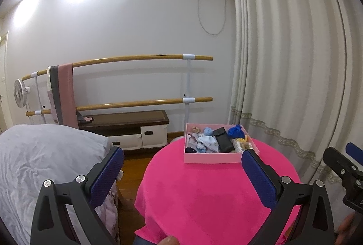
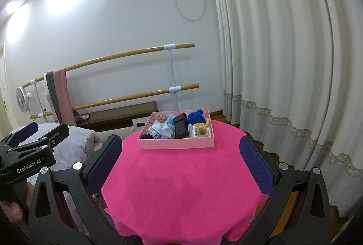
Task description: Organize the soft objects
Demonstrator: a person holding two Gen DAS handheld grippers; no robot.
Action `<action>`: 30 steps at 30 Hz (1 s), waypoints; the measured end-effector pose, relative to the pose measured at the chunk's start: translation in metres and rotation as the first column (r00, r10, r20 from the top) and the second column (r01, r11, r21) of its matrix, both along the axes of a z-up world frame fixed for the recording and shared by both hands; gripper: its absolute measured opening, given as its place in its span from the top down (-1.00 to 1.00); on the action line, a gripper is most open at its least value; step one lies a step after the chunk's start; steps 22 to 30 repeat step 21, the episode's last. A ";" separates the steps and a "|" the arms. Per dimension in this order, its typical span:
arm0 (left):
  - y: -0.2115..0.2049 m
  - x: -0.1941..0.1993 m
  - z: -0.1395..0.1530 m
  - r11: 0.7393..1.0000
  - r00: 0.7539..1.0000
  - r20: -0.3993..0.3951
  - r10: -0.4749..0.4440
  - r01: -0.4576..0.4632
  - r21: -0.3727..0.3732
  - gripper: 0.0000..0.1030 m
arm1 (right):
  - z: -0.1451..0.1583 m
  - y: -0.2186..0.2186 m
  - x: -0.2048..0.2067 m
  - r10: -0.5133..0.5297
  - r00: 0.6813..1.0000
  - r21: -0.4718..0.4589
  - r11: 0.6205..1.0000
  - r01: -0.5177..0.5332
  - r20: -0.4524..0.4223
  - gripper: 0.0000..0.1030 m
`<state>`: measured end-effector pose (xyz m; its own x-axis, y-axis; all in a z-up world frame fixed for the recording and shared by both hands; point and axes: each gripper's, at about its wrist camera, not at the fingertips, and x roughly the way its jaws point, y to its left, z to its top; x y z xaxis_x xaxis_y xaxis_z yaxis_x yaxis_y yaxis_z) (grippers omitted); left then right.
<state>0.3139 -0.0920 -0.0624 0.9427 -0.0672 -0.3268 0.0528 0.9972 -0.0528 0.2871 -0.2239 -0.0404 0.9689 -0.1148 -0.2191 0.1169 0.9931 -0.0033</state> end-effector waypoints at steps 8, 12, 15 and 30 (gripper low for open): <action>-0.002 -0.001 0.000 1.000 1.000 0.005 0.005 -0.005 0.006 -1.00 | -0.001 0.003 -0.001 0.000 1.000 -0.008 1.000 0.000 0.002 -1.00; -0.006 -0.003 -0.002 1.000 1.000 0.014 0.004 -0.004 0.011 -1.00 | -0.001 0.001 -0.001 -0.001 1.000 -0.006 1.000 0.001 0.000 -1.00; -0.008 -0.005 -0.005 1.000 1.000 0.020 0.001 -0.002 0.012 -1.00 | -0.001 0.000 0.000 -0.002 1.000 -0.005 1.000 0.002 -0.003 -1.00; -0.008 -0.007 -0.007 1.000 1.000 0.031 -0.007 0.007 0.006 -1.00 | 0.000 0.004 0.000 -0.002 1.000 -0.013 1.000 0.002 -0.003 -1.00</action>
